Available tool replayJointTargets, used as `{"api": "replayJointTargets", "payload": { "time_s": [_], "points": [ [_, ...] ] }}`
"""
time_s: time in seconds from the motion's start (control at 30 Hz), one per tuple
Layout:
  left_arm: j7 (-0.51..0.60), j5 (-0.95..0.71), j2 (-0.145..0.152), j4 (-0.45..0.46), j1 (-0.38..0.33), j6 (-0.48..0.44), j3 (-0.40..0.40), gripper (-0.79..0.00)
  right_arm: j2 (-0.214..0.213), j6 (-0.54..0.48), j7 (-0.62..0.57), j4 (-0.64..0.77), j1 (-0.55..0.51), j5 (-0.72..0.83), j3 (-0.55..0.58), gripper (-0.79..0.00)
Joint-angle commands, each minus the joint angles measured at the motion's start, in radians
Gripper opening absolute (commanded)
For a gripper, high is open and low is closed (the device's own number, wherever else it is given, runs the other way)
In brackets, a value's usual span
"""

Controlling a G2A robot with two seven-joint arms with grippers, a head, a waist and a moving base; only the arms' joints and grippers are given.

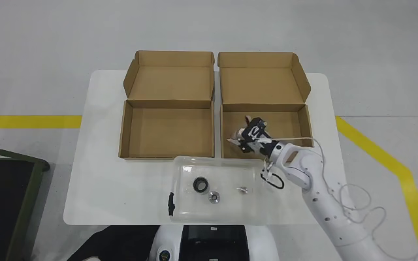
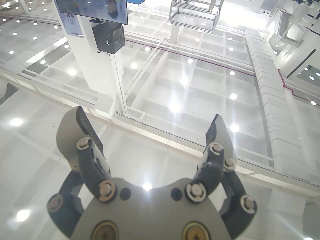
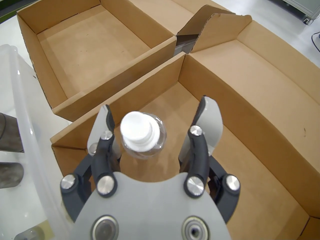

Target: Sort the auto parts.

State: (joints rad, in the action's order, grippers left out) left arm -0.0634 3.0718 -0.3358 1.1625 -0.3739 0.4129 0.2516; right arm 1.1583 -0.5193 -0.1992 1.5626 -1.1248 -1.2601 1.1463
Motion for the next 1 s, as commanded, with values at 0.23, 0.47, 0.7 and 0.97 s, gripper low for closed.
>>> {"api": "replayJointTargets", "payload": {
  "time_s": [0.23,0.47,0.7,0.97],
  "points": [
    [0.0,0.0,0.0,0.0,0.0,0.0,0.0,0.0,-0.021,-0.039,-0.025,0.179,-0.077,-0.001,0.087,0.0],
    [0.0,0.0,0.0,0.0,0.0,0.0,0.0,0.0,-0.04,-0.131,-0.107,0.351,-0.159,0.021,0.148,0.0],
    [0.0,0.0,0.0,0.0,0.0,0.0,0.0,0.0,-0.058,-0.225,-0.167,0.475,-0.233,0.033,0.192,0.0],
    [0.0,0.0,0.0,0.0,0.0,0.0,0.0,0.0,-0.076,-0.332,-0.177,0.558,-0.301,0.045,0.235,0.0]
  ]
}}
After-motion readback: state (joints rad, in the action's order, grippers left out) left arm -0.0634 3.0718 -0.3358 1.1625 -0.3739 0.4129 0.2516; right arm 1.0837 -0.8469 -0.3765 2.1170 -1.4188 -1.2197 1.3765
